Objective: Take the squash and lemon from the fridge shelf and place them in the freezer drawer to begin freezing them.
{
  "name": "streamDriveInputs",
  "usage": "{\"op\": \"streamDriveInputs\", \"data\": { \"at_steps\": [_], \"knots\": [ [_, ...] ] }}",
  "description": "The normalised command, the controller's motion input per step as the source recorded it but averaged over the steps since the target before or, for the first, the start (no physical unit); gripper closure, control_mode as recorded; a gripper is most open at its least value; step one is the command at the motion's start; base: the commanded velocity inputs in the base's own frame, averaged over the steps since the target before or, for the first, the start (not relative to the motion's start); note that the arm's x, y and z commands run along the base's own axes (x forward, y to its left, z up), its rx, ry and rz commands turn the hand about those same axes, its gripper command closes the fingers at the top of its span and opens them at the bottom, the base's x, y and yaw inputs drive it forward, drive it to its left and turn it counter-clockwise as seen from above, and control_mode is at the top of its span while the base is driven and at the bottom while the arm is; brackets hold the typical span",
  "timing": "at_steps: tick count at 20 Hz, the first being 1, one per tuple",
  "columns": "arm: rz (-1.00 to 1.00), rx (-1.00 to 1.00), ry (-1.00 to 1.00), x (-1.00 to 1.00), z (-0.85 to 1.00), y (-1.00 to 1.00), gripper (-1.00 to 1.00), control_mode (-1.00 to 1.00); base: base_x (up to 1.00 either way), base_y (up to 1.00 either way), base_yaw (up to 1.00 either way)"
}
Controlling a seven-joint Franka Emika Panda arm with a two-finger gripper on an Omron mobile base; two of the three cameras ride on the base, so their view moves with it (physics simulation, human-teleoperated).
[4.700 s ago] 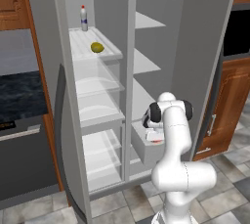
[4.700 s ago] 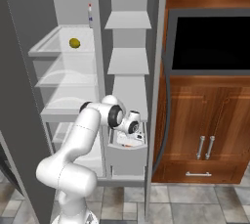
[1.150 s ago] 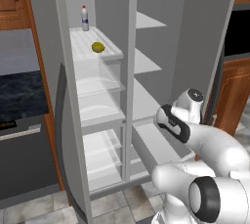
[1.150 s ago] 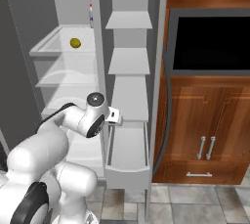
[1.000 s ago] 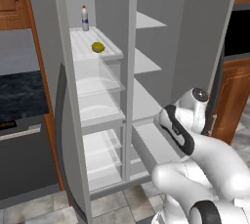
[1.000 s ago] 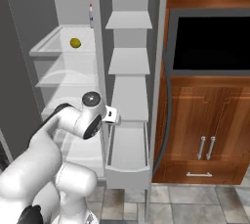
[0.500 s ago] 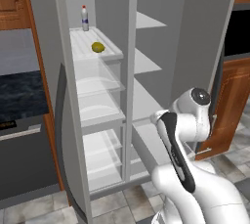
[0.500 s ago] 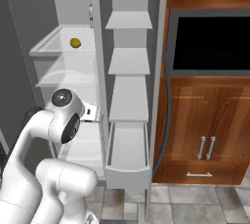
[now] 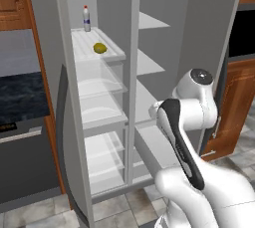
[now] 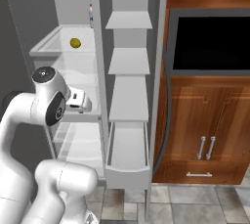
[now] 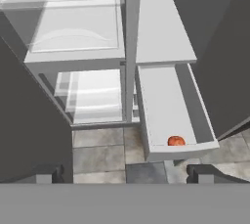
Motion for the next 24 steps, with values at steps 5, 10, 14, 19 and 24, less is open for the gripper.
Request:
{"op": "streamDriveInputs", "data": {
  "at_steps": [5, 10, 14, 19, 24],
  "knots": [
    [0.0, 0.0, 0.01, 0.0, 0.0, 0.0, -1.0, -1.0, 0.0, 0.0, 0.0],
    [0.01, 0.0, 0.0, -0.06, 0.0, 0.0, -1.0, -1.0, 0.0, 0.0, 0.0],
    [0.0, 0.0, 0.0, -0.01, 0.0, 0.07, -1.0, -1.0, 0.0, 0.0, 0.0],
    [0.0, 0.0, 0.0, 0.0, 0.0, 0.06, -1.0, 1.0, 0.0, 0.32, 0.02],
    [0.0, 0.0, 0.0, 0.0, 0.0, 0.0, -1.0, 1.0, 0.0, 0.32, 0.09]
  ]
}}
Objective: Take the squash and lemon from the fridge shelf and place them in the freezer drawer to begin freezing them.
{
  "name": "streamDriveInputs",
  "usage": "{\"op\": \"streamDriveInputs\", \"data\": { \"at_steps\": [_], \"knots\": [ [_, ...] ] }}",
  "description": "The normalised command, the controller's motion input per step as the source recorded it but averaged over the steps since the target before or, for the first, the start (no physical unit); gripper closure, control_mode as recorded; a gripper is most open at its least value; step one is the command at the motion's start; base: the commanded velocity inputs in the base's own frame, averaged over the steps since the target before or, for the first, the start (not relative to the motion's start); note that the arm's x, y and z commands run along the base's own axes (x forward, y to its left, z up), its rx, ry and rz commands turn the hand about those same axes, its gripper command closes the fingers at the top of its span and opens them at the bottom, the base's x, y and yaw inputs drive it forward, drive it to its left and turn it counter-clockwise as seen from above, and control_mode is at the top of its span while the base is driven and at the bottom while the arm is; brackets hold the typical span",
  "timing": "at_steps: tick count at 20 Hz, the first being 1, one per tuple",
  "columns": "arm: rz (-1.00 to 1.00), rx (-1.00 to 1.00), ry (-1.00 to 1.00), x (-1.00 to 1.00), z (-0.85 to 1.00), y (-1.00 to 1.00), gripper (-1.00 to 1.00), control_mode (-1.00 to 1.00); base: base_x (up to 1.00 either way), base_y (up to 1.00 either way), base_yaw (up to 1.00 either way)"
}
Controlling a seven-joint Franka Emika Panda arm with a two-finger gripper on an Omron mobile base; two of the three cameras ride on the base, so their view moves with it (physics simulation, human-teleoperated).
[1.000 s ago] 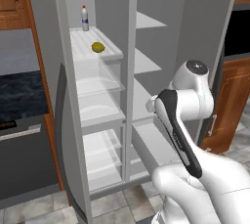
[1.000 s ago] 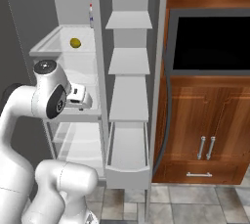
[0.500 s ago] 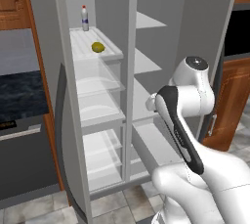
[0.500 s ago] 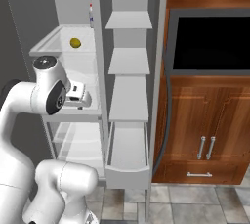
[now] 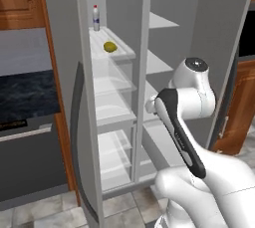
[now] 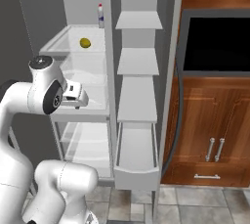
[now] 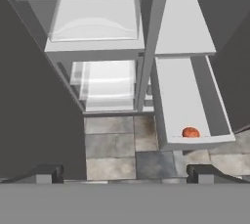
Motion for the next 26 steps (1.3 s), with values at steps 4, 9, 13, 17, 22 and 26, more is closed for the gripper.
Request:
{"op": "streamDriveInputs", "data": {
  "at_steps": [4, 9, 13, 17, 22, 26],
  "knots": [
    [0.0, 0.0, 0.0, 0.0, 0.0, 0.0, -1.0, 1.0, 0.04, 0.13, 0.12],
    [0.0, 0.0, 0.0, 0.0, 0.0, 0.0, -1.0, 1.0, 0.19, 0.03, 0.12],
    [0.0, 0.0, 0.0, 0.0, 0.0, 0.0, -1.0, 1.0, 0.39, 0.19, 0.06],
    [0.0, 0.0, 0.0, 0.0, 0.0, 0.0, -1.0, 1.0, 0.75, 0.25, 0.0],
    [0.0, 0.0, 0.0, 0.0, 0.0, 0.0, -1.0, 1.0, 0.66, 0.26, 0.0],
    [0.0, 0.0, 0.0, 0.0, 0.0, 0.0, -1.0, 1.0, 0.09, 0.19, 0.0]
  ]
}}
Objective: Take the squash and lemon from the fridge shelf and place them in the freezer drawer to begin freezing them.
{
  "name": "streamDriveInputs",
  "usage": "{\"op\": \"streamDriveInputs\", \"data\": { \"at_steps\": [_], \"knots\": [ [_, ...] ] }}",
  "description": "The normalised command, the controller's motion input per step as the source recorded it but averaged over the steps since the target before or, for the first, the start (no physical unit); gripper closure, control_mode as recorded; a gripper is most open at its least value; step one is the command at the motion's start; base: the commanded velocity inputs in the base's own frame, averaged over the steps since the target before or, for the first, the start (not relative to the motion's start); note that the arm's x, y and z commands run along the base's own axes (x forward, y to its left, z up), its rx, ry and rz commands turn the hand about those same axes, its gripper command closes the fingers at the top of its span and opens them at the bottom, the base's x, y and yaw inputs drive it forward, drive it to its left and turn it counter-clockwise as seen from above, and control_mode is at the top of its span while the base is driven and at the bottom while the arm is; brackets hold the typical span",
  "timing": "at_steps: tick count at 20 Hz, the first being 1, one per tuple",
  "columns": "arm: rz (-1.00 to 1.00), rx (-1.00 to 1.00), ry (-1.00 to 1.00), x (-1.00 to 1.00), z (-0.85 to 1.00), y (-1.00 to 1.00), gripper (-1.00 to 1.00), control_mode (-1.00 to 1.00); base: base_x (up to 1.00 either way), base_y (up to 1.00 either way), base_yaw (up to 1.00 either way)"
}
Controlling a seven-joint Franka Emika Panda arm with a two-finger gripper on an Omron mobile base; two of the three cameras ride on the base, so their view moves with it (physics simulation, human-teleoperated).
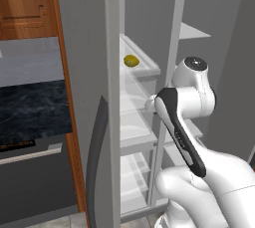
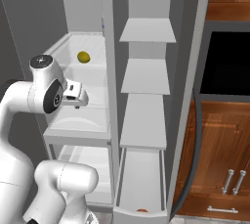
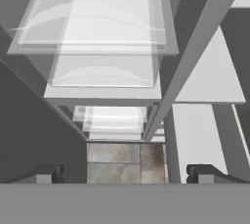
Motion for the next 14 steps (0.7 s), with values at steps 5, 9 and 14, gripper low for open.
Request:
{"op": "streamDriveInputs", "data": {
  "at_steps": [5, 9, 14],
  "knots": [
    [0.0, 0.0, -0.11, 0.01, 0.69, 0.22, -1.0, -1.0, 0.0, 0.04, 0.0],
    [0.0, 0.0, -0.06, 0.39, 0.99, 0.33, -1.0, -1.0, 0.0, 0.0, 0.0],
    [0.0, 0.0, 0.0, 0.74, 0.74, 0.1, -1.0, -1.0, 0.0, 0.0, 0.0]
  ]
}}
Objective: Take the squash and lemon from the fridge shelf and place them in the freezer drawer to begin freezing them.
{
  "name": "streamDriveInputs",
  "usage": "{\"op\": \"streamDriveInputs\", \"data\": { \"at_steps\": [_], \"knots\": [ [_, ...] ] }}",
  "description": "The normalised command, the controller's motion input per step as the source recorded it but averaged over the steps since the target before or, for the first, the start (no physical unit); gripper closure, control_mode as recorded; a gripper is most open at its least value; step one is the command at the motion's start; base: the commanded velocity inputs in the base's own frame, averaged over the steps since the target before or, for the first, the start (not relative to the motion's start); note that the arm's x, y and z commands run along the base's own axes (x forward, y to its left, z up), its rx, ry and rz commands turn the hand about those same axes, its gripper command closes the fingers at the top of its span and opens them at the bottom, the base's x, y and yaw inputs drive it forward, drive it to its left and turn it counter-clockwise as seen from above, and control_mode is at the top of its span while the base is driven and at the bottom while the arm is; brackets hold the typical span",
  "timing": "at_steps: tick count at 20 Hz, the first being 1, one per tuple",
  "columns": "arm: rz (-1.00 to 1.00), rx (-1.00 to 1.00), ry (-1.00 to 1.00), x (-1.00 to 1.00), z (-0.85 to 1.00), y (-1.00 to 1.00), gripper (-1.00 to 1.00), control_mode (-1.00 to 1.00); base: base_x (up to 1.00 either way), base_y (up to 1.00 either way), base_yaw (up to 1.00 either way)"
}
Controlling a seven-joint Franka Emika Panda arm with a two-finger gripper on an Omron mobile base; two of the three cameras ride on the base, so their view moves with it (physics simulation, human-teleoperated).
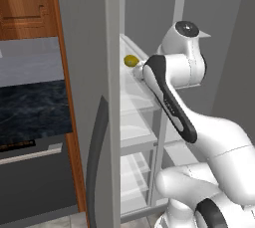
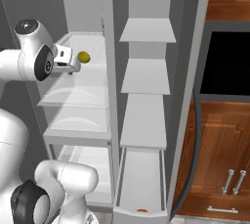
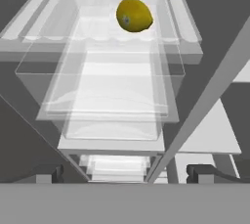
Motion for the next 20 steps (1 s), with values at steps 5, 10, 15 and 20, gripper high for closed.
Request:
{"op": "streamDriveInputs", "data": {
  "at_steps": [5, 10, 15, 20],
  "knots": [
    [-0.04, 0.0, 0.01, 0.71, 0.22, 0.03, -1.0, -1.0, 0.0, 0.0, 0.0],
    [-0.03, 0.0, 0.0, 0.44, -0.3, 0.02, -1.0, -1.0, 0.0, 0.0, 0.0],
    [-0.08, 0.0, 0.0, 0.62, -0.22, 0.06, -1.0, -1.0, 0.0, 0.0, 0.0],
    [-0.12, 0.0, 0.0, 0.66, -0.1, 0.16, -1.0, -1.0, 0.0, 0.0, 0.0]
  ]
}}
